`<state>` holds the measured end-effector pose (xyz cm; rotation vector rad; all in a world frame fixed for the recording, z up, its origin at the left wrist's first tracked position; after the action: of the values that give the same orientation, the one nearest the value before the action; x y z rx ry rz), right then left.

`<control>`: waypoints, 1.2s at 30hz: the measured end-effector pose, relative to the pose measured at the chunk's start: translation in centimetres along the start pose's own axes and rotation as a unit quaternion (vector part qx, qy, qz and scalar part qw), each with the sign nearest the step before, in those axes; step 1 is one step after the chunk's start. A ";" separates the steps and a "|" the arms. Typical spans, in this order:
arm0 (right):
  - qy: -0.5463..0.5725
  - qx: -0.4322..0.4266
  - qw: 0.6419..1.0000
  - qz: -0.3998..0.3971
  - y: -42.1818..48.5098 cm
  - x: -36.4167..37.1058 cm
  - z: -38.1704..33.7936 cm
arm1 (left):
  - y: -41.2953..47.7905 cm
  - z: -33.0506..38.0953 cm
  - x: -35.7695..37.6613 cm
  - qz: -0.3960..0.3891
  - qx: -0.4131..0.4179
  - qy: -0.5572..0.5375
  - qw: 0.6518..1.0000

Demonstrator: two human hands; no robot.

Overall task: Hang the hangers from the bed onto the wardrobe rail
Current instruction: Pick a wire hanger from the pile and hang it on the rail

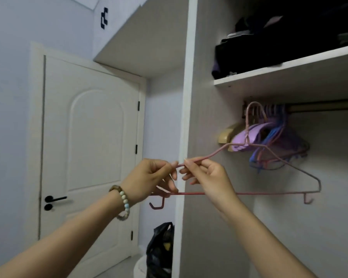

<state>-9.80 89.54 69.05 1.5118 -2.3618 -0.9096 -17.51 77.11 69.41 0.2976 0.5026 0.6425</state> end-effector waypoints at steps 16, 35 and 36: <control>0.037 -0.107 0.955 0.272 5.6 -25.7 3.0 | 19.6 4.1 21.5 0.033 0.079 -0.154 0.984; -0.011 0.006 0.969 0.247 12.4 -33.2 9.1 | 27.9 1.8 25.2 -0.039 0.020 -0.023 0.999; -0.012 0.008 0.968 0.251 12.3 -33.0 9.3 | 27.8 1.6 25.1 -0.040 0.014 -0.025 0.999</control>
<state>-8.19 125.57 74.16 0.8333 -2.5864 -0.7813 -13.12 114.09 73.44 0.3184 0.4741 0.5492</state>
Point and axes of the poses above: each hand's wrist, its own y-axis towards the middle knuckle, its own x-axis out of the palm, z = x × y, the point moved 4 cm from there along y, towards the middle knuckle, and after that the axes turned 6 degrees about -z, right-handed, at the moved point
